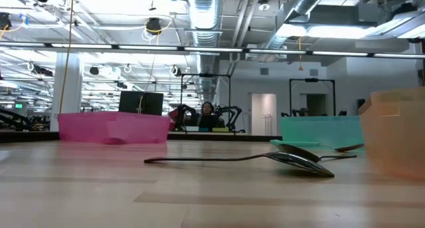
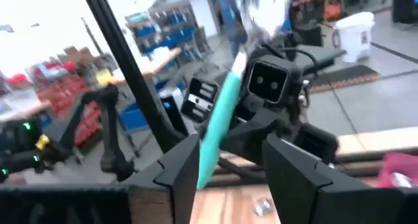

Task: Sort silverware by color (type)
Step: Put the blue spoon into the blue bin

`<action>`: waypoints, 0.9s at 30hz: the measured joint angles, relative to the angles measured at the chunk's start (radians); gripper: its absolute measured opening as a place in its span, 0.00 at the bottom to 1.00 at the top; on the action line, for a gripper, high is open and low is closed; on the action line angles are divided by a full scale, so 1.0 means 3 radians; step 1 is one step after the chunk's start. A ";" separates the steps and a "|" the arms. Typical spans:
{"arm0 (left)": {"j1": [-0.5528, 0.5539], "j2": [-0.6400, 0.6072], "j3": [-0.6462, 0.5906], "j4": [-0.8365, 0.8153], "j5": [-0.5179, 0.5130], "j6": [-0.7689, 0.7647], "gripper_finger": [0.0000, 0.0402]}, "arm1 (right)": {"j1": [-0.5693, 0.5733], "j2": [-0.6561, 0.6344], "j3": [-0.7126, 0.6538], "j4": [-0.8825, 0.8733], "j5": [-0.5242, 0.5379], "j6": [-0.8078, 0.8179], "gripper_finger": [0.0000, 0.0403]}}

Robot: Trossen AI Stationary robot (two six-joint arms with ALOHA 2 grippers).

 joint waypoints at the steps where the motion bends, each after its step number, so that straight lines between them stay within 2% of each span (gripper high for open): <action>1: 0.0001 -0.0005 0.0000 0.0076 0.0035 0.0000 0.10 | -0.0002 0.0072 0.0006 0.0134 -0.0029 0.0058 0.49; 8: 0.0001 -0.0002 0.0001 0.0174 0.0268 -0.0122 0.10 | 0.0002 0.0433 0.0002 0.0991 -0.0463 0.0456 0.59; 10: 0.0001 -0.0002 0.0001 0.0178 0.0320 -0.0189 0.10 | 0.0004 0.0535 0.0013 0.1185 -0.0484 0.0531 0.60; 27: 0.0003 -0.0001 0.0001 -0.0011 0.0271 -0.0277 0.10 | -0.0017 0.0661 0.0010 0.1429 -0.0462 0.0610 0.61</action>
